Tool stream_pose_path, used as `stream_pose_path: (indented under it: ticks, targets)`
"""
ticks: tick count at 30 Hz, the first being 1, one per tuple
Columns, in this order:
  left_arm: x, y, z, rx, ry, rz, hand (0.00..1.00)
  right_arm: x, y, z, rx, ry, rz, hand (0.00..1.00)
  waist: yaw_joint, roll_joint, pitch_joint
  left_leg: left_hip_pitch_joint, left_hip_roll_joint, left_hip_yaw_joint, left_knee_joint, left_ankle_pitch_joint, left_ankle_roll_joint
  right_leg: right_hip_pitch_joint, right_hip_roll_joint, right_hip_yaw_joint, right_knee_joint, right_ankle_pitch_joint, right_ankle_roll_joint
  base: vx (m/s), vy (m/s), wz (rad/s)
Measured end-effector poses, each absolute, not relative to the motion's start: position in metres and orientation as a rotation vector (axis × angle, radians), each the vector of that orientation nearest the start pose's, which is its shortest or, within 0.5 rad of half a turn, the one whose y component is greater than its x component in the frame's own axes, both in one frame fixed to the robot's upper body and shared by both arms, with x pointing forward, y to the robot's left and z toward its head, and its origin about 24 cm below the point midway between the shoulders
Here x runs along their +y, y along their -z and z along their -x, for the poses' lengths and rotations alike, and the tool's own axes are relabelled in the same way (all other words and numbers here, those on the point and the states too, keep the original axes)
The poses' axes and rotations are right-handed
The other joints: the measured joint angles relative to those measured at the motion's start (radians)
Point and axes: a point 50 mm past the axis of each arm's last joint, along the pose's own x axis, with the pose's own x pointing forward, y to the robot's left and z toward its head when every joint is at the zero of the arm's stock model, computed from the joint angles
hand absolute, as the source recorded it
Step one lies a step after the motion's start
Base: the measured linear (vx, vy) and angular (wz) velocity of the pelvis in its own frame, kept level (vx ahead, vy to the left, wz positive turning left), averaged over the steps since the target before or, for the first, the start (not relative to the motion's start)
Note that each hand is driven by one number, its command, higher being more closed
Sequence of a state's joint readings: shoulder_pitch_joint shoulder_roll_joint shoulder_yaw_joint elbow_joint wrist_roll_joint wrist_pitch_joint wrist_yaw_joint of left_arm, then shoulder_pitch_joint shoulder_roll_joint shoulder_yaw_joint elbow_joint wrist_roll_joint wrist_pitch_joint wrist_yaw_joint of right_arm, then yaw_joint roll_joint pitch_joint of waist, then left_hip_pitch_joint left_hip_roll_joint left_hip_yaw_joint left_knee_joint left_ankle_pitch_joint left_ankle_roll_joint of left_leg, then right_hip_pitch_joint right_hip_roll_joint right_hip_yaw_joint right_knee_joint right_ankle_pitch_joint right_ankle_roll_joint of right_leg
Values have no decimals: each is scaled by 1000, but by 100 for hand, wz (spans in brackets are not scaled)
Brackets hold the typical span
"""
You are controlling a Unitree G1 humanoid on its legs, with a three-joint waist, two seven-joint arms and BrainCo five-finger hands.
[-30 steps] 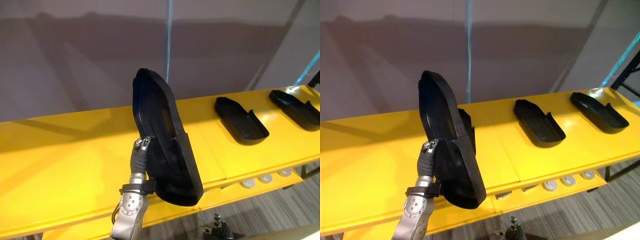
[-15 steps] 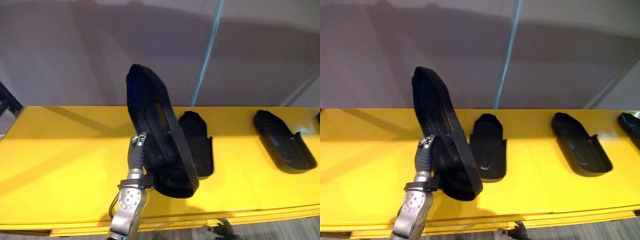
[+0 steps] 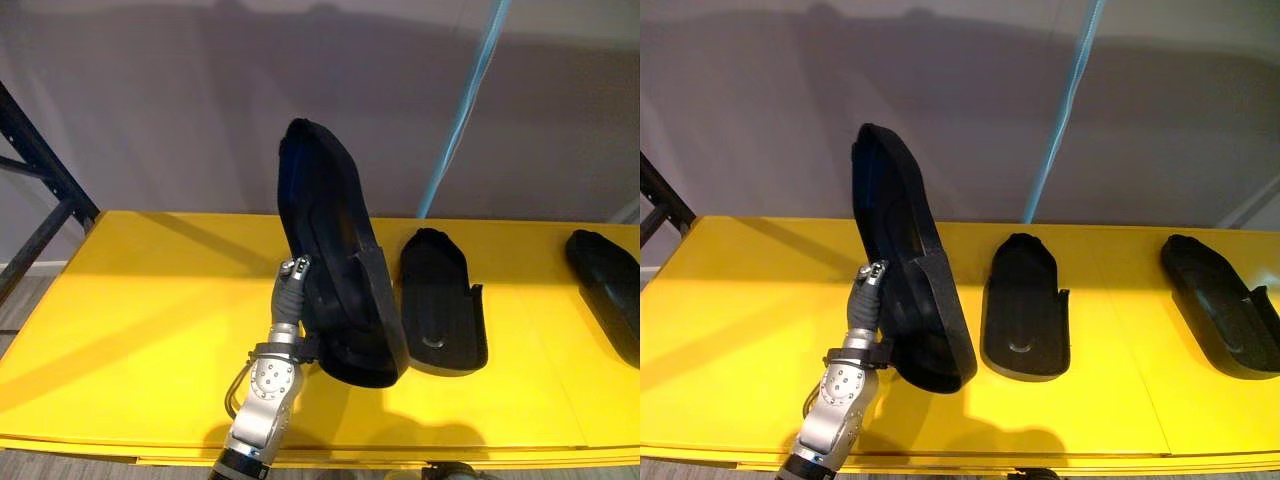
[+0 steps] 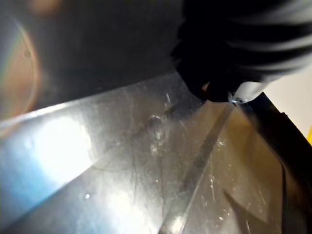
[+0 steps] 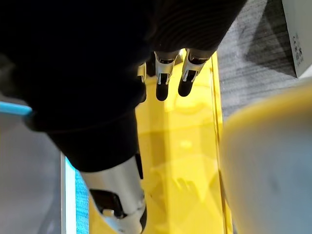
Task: Walk over and take plastic housings, then place them on the shelf
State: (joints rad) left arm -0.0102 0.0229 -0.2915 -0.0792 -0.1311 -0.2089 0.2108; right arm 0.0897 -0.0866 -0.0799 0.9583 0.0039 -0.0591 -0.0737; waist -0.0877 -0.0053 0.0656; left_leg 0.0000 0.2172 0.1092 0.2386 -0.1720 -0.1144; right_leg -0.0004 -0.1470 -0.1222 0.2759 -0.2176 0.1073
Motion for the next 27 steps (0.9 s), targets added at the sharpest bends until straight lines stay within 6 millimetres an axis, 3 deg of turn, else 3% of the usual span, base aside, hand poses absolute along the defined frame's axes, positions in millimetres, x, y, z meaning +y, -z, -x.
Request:
stream_pose_path:
  ticks: [4,10,16,22,27]
  targets:
    - [119,-76,-247,-251,-18,148,100,-209,152,-102,1012,240,80,0,7,3,-11,40,-3,14,-83,38,-24,32,6,0,-76,47,-1,52,27,-3]
    - [154,-66,-243,-202,-137,30,100,-209,155,-95,1036,245,78,0,18,2,-31,61,-10,32,-100,51,-26,83,5,0,-170,135,-12,9,99,-1]
    - [177,-67,-243,-208,-221,-70,100,-207,156,-95,1043,247,61,0,39,1,-32,80,-20,62,-139,105,-24,103,0,0,-218,202,-19,-76,72,-1]
    - [193,-58,-243,-154,-276,-122,100,-206,156,-95,1043,221,72,0,42,1,-32,95,-23,85,-180,130,-21,95,1,3,-239,214,-7,-154,10,-10]
    - [226,-43,-243,-42,-363,-239,100,-207,156,-94,1046,212,74,0,36,-3,-31,124,-28,116,-243,174,-22,87,1,7,-267,221,-4,-254,-18,-18]
